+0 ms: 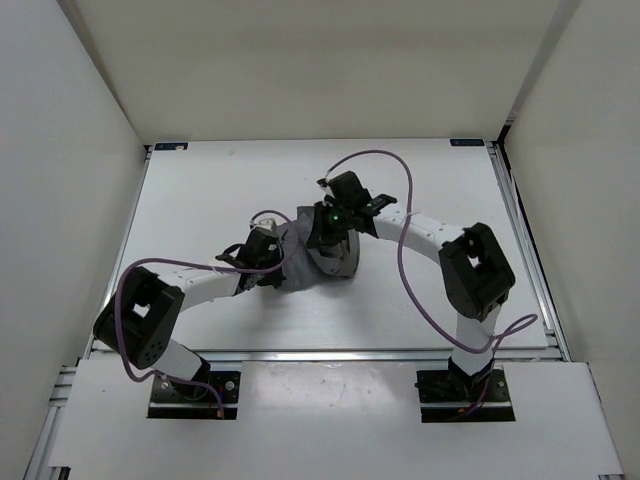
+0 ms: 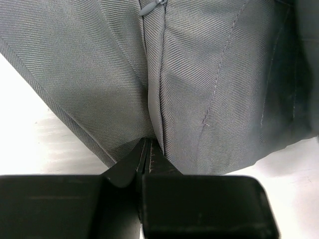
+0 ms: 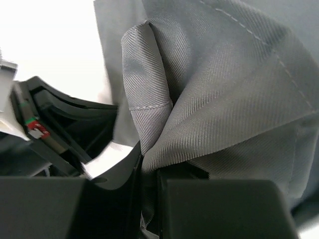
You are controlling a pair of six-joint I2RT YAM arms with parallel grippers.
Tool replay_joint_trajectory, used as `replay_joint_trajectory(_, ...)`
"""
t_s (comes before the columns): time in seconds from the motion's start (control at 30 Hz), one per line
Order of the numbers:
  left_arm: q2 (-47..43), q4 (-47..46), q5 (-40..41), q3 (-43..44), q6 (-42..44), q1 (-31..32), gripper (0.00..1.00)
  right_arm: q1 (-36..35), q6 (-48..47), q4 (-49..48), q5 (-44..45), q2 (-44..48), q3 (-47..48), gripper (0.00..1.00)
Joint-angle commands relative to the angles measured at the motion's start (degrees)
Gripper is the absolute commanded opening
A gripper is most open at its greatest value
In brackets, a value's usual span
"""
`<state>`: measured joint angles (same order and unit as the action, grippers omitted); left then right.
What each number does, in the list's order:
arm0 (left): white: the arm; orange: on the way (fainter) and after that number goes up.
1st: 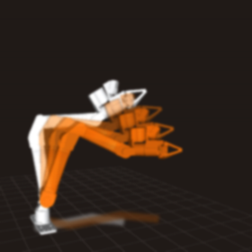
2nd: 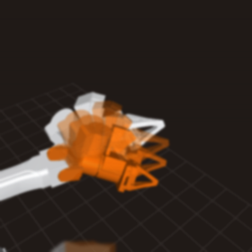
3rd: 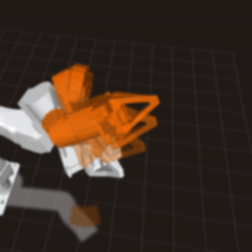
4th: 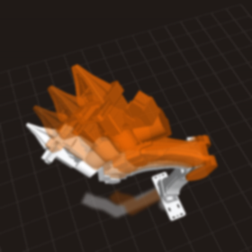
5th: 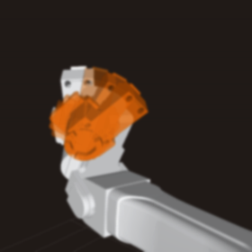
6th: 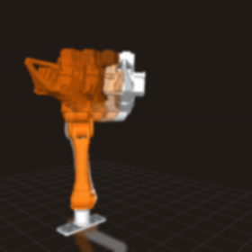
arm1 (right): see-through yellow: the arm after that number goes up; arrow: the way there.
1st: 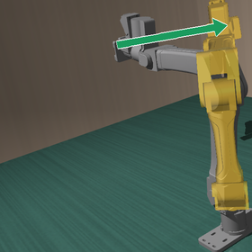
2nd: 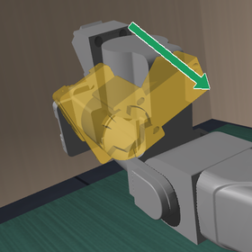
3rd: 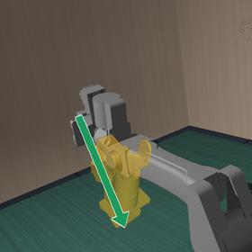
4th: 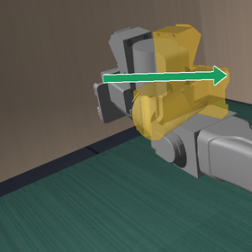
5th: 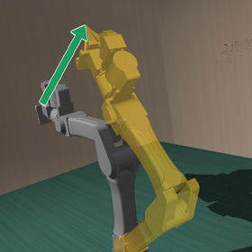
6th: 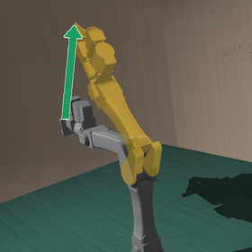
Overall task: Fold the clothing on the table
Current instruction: Fold the skirt
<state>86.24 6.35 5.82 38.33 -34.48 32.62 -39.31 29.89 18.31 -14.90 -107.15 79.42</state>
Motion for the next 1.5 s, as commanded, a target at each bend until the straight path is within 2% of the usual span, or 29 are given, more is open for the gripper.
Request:
replay_joint_trajectory(0.0,-2.39,0.33,-1.08,-1.67,-0.41,-0.98,0.0,-0.77,2.19,-9.06,-7.14,-1.74,3.2,0.03)
replay_joint_trajectory(0.07,-3.26,0.33,-1.6,-2.46,-0.33,-1.59,0.0,-0.59,3.06,-10.74,-10.48,-2.53,3.29,0.06)
replay_joint_trajectory(0.13,-4.14,0.24,-1.52,-2.99,-0.33,-2.38,0.0,-0.5,4.12,-13.28,-14.36,-3.5,2.24,0.28)
replay_joint_trajectory(0.17,-4.76,0.42,-1.61,-3.6,-0.15,-3.08,0.0,-0.42,5.08,-15.04,-17.07,-3.15,1.89,0.33)
replay_joint_trajectory(0.23,-5.72,0.42,-1.34,-4.05,-0.06,-3.17,0.0,-0.33,7.89,-23.08,-23.74,-2.1,-1.79,0.56)
replay_joint_trajectory(0.27,-6.25,0.42,-1.26,-4.22,0.03,-3.79,0.0,-0.59,8.77,-25.84,-25.69,-1.4,-3.64,0.6)
replay_joint_trajectory(0.3,-6.43,0.51,-1.86,-4.05,0.03,-4.4,0.0,-0.07,11.39,-31.0,-27.62,-0.26,-5.83,0.71)
replay_joint_trajectory(0.33,-6.78,0.77,-1.61,-4.05,0.2,-4.58,0.0,-0.07,12.99,-33.49,-28.77,1.14,-8.11,0.74)
replay_joint_trajectory(0.43,-7.83,2.17,-1.52,-3.26,1.25,-5.55,0.0,0.02,13.62,-40.0,-31.59,5.09,-11.29,0.69)
replay_joint_trajectory(0.5,-10.63,4.19,-0.91,-2.21,1.61,-6.43,0.0,0.29,12.83,-39.93,-30.56,8.09,-12.7,0.6)
replay_joint_trajectory(0.6,-17.04,6.92,0.76,-0.1,2.49,-8.45,0.0,0.99,7.05,-33.36,-24.16,13.45,-13.93,0.39)
replay_joint_trajectory(0.67,-20.65,10.77,2.78,2.27,3.8,-8.89,0.0,2.13,3.35,-29.04,-20.01,16.7,-14.9,0.2)
replay_joint_trajectory(0.77,-24.18,13.42,-0.7,6.75,4.33,-9.5,0.0,4.23,1.49,-25.78,-15.52,19.52,-17.18,0.01)
replay_joint_trajectory(0.87,-23.14,11.86,-8.88,9.13,3.37,-8.19,0.0,6.52,1.75,-24.81,-13.76,21.72,-19.47,0.0)
replay_joint_trajectory(0.93,-20.42,8.78,-13.36,9.75,1.8,-5.13,0.0,7.66,1.93,-24.9,-13.32,23.12,-20.96,0.0)
replay_joint_trajectory(1.03,-15.94,3.86,-14.43,9.05,-0.06,-1.34,0.0,8.72,1.93,-25.07,-12.62,25.5,-23.86,0.0)
replay_joint_trajectory(1.13,-12.6,1.56,-14.09,6.07,-2.17,-1.33,0.0,9.69,1.49,-24.37,-12.18,27.34,-25.71,0.0)
replay_joint_trajectory(1.33,-12.76,2.61,-6.63,-3.16,-2.52,-1.77,0.0,11.53,1.58,-24.19,-11.99,29.02,-27.91,0.0)
replay_joint_trajectory(1.47,-8.29,1.65,-4.78,-4.75,-1.65,-1.33,0.0,11.89,1.76,-23.93,-11.65,29.63,-28.97,0.0)
